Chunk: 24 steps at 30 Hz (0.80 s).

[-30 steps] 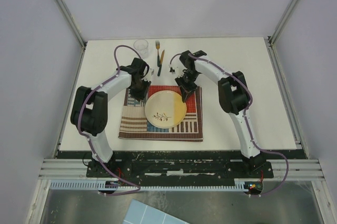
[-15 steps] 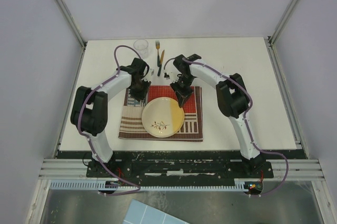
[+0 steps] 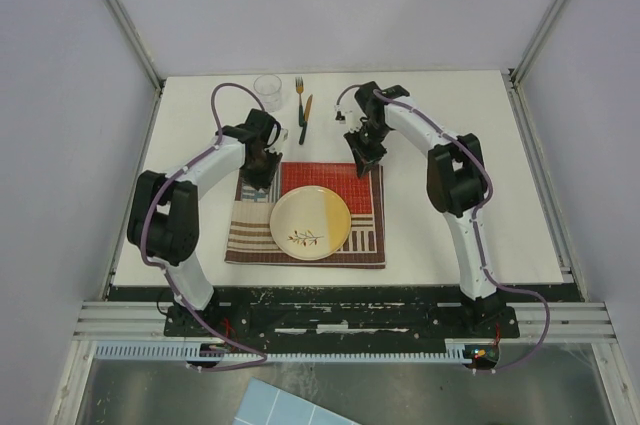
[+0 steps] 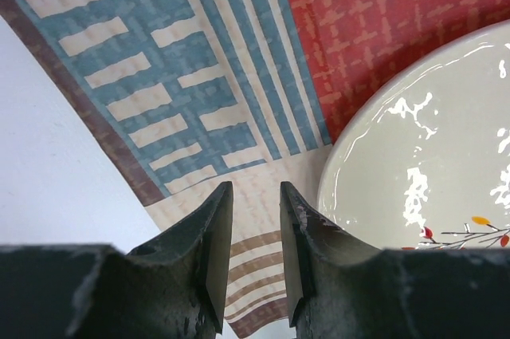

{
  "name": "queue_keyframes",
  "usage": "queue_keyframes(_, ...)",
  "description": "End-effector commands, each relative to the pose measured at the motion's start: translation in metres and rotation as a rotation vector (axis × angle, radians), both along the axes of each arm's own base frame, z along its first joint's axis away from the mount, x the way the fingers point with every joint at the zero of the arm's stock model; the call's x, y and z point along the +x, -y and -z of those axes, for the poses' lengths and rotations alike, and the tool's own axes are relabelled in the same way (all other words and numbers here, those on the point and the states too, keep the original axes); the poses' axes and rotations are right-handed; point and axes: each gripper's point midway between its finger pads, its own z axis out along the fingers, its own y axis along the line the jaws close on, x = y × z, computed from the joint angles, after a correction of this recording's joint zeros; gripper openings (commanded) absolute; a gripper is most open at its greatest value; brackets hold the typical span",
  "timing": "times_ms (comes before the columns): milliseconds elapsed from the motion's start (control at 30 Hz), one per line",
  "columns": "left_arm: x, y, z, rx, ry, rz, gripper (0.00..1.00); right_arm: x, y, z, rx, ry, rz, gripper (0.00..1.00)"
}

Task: Set the dinner table for one person
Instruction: Adjust the plate on the napkin, then move the napkin to the center of the board.

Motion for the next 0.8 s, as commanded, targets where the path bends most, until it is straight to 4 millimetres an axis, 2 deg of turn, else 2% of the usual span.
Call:
queue_keyframes(0, 0.015, -0.011, -0.008, 0.056, 0.071, 0.038, 0.37, 0.015, 0.010, 0.003, -0.027, 0.049, 0.005, 0.02)
queue_keyframes(233, 0.019, -0.021, 0.016, 0.079, 0.032, 0.027, 0.34, 0.009, 0.016, 0.016, -0.044, 0.029, 0.001, 0.02)
queue_keyframes(433, 0.026, -0.020, 0.030, 0.080, 0.009, 0.027, 0.33, 0.005, 0.018, 0.028, -0.058, 0.004, -0.002, 0.02)
queue_keyframes(767, 0.042, -0.013, 0.051, 0.067, -0.023, 0.030, 0.31, 0.010, 0.026, 0.046, -0.116, 0.001, 0.000, 0.02)
